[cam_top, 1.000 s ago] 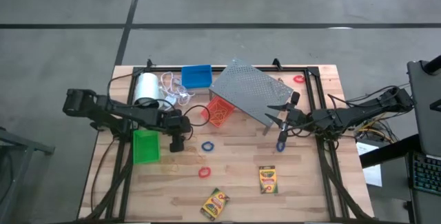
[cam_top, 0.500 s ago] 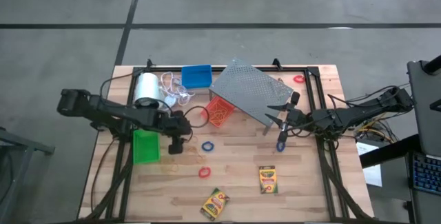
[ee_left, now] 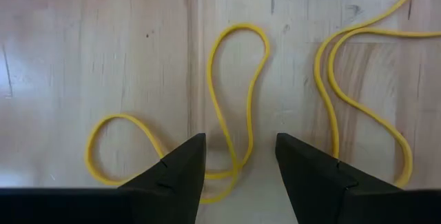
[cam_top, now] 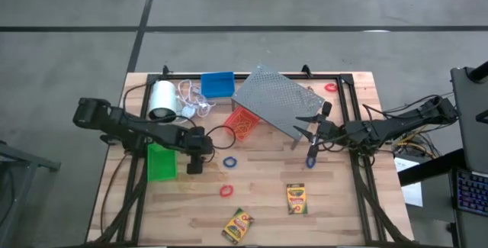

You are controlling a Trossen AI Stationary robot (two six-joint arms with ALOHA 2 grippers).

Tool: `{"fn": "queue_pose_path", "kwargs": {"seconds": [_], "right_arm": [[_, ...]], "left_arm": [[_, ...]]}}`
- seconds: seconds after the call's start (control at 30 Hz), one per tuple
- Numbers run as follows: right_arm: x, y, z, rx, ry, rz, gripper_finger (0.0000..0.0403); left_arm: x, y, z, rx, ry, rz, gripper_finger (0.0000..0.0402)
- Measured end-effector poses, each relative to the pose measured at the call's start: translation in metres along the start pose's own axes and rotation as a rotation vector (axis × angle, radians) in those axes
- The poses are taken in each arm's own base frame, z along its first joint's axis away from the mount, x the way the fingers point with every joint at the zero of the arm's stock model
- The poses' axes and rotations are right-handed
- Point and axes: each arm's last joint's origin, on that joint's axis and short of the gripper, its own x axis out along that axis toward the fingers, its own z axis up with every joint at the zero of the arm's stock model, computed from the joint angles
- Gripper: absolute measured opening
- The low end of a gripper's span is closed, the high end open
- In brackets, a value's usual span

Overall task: Pick & Place Office Desk Supplies
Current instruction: Put the yellow rubber band into the orange bin

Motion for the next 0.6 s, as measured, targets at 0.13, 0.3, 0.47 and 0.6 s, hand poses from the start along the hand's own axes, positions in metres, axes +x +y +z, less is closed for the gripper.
{"fn": "queue_pose_path", "kwargs": {"seconds": [0.13,0.3,0.47,0.6], "right_arm": [[0.0000,0.0000,0.0000,0.000,0.000,0.000,0.0137],[0.0000,0.0000,0.0001,0.000,0.000,0.000,0.0137],[0.0000,0.0000,0.0001,0.000,0.000,0.000,0.0137],[0.0000,-0.0001,0.0001,0.000,0.000,0.000,0.0137]], "left_arm": [[-0.0009,0.0002,0.0009,0.000,-0.004,0.013,0.0180],[-0.0025,0.0019,0.0011,-0.013,-0.019,0.027,0.0146],[-0.0023,0.0035,0.0012,-0.016,-0.024,0.065,0.0097],[-0.0020,0.0042,0.0012,-0.017,-0.027,0.090,0.0054]]}}
